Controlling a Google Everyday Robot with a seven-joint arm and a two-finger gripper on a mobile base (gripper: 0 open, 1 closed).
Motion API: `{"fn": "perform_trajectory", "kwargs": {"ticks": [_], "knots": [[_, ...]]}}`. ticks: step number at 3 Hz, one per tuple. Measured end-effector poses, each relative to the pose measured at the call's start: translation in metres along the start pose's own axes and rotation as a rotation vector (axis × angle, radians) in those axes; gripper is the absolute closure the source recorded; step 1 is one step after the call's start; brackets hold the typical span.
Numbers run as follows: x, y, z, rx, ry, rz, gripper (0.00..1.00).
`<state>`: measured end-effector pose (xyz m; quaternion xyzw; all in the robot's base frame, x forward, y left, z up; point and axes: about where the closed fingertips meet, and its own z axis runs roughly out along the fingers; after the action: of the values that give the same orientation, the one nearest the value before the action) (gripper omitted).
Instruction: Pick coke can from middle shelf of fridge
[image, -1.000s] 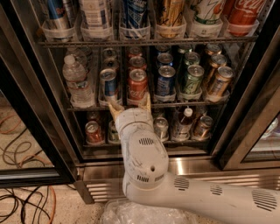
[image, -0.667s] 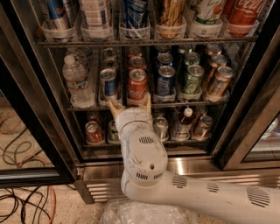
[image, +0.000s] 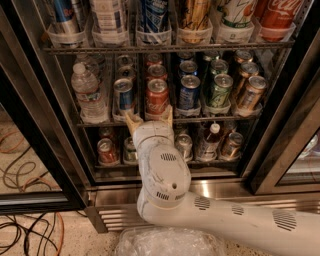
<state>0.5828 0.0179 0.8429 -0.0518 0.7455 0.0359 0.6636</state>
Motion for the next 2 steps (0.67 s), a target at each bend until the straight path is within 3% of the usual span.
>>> {"fn": "perform_trajectory", "kwargs": {"ticks": [2], "knots": [[-0.005,-0.019,0.006,0.088,-0.035,0.007,0.22]]}}
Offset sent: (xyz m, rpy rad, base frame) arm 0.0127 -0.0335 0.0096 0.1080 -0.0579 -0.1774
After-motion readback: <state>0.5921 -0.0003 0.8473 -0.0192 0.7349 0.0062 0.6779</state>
